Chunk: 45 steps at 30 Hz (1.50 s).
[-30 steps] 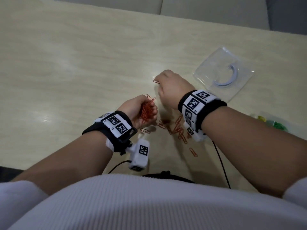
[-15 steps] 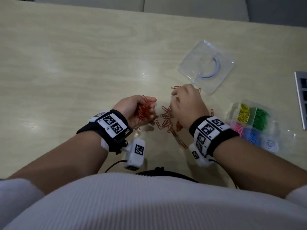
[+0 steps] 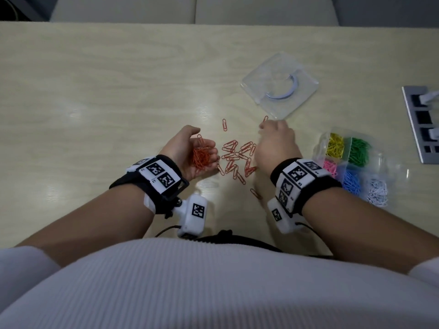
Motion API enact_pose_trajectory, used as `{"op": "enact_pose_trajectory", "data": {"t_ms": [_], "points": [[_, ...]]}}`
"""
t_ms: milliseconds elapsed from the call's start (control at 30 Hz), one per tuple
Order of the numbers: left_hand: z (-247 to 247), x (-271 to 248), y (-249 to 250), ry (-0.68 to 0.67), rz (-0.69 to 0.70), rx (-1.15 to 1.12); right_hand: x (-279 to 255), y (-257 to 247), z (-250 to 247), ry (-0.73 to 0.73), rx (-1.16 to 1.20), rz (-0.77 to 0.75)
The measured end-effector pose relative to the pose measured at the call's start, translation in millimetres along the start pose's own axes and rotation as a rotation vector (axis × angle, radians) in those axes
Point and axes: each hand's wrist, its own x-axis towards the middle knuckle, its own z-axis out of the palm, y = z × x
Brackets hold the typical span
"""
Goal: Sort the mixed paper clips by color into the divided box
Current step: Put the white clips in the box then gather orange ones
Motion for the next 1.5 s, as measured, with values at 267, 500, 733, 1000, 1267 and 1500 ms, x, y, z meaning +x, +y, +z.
{"op": "enact_pose_trajectory", "data": {"t_ms": [267, 500, 733, 1000, 1267, 1500], "points": [[3.1, 4.5, -10.6, 0.069, -0.01, -0.002, -13.4, 1.3, 3.6, -0.168, -0.141, 0.177], [-2.3, 3.8, -9.6, 0.099, -0.032, 0.029, -24.3, -17.2, 25.0, -0.232, -0.169, -0.24], [-14.6, 4.5, -8.9, 0.1, -0.065, -0.008, -16.8, -19.8, 32.0, -0.204, -0.228, -0.399], [-11.5, 11.3, -9.0, 0.106, -0.067, 0.062, -7.1, -29.0, 4.3, -0.153, -0.005, -0.402], [-5.5, 11.5, -8.8, -0.04, -0.238, -0.057, -18.4, -54.5, -13.6, -0.285, 0.081, -0.509], [-10.7, 8.9, -5.6, -0.007, -0.14, -0.038, -19.3, -21.8, -24.9, -0.488, -0.195, -0.195]]}}
